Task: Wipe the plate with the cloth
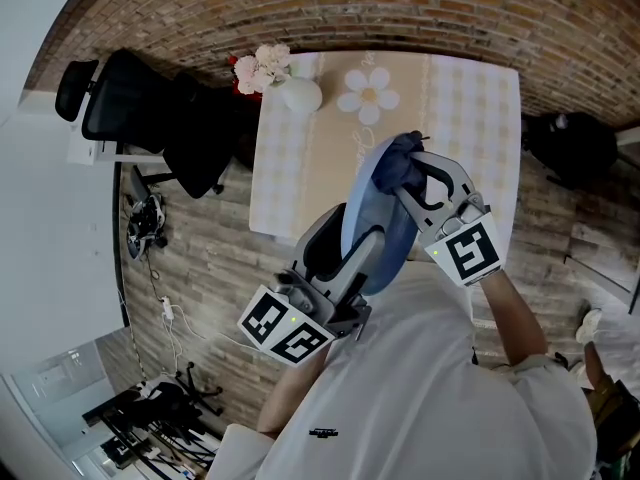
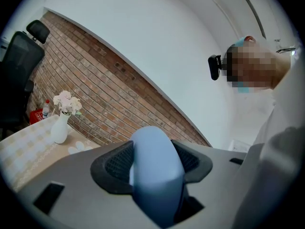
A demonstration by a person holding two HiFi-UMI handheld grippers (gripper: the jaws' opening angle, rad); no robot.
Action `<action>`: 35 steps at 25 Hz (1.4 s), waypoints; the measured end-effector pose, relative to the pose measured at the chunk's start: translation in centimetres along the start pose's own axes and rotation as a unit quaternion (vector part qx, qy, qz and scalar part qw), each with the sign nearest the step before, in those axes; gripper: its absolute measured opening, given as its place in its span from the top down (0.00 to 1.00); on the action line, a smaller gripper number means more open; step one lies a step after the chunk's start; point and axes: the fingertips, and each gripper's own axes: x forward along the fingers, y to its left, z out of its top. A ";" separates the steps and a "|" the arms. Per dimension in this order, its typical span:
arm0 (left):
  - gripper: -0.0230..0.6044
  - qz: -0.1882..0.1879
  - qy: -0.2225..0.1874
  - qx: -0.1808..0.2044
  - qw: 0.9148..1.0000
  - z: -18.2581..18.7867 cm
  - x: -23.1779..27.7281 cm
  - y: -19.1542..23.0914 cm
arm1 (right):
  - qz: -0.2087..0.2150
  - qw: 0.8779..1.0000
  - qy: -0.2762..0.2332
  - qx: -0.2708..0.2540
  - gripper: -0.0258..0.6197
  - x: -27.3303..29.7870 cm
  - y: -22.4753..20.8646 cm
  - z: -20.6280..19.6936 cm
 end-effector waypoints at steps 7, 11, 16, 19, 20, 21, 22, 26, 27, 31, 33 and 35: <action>0.57 0.004 0.007 -0.008 1.000 -0.4 0.4 0.1 | 0.011 0.999 -0.043 0.012 0.77 -0.5 0.9 2.5; 0.57 0.006 0.012 -0.006 1.000 -0.5 0.5 0.2 | 0.001 0.990 -0.111 0.086 0.77 -0.6 1.2 4.7; 0.57 0.013 0.016 -0.007 1.000 -0.6 0.5 0.2 | 0.021 0.987 -0.120 0.100 0.77 -1.4 2.2 5.7; 0.57 0.025 0.020 -0.009 0.999 -0.8 0.4 0.7 | 0.018 0.987 -0.125 0.101 0.77 -2.2 2.2 6.2; 0.57 0.029 0.020 -0.009 0.999 -0.9 0.3 0.9 | 0.018 0.987 -0.126 0.101 0.77 -2.4 2.2 6.3; 0.57 0.032 0.021 -0.010 0.999 -1.1 0.2 1.0 | 0.019 0.987 -0.127 0.100 0.77 -2.7 2.1 6.5; 0.57 0.033 0.021 -0.010 0.999 -1.2 0.1 1.1 | 0.019 0.986 -0.129 0.099 0.77 -2.9 2.0 6.7; 0.57 0.033 0.021 -0.012 0.999 -1.4 0.1 1.0 | 0.015 0.985 -0.139 0.100 0.77 -3.6 1.4 7.5; 0.57 0.033 0.020 -0.011 0.999 -1.3 0.1 1.0 | 0.011 0.985 -0.141 0.100 0.77 -3.8 1.1 7.7; 0.57 0.042 0.015 -0.006 0.999 -1.2 -0.2 1.5 | -0.018 0.985 -0.143 0.098 0.77 -4.8 -0.4 8.0; 0.57 0.046 0.009 -0.007 0.999 -0.9 -0.4 1.7 | -0.036 0.985 -0.138 0.095 0.77 -5.5 -1.4 7.8; 0.57 0.051 0.004 -0.004 0.999 -0.7 -0.6 1.8 | -0.051 0.987 -0.125 0.081 0.77 -6.5 -2.4 7.0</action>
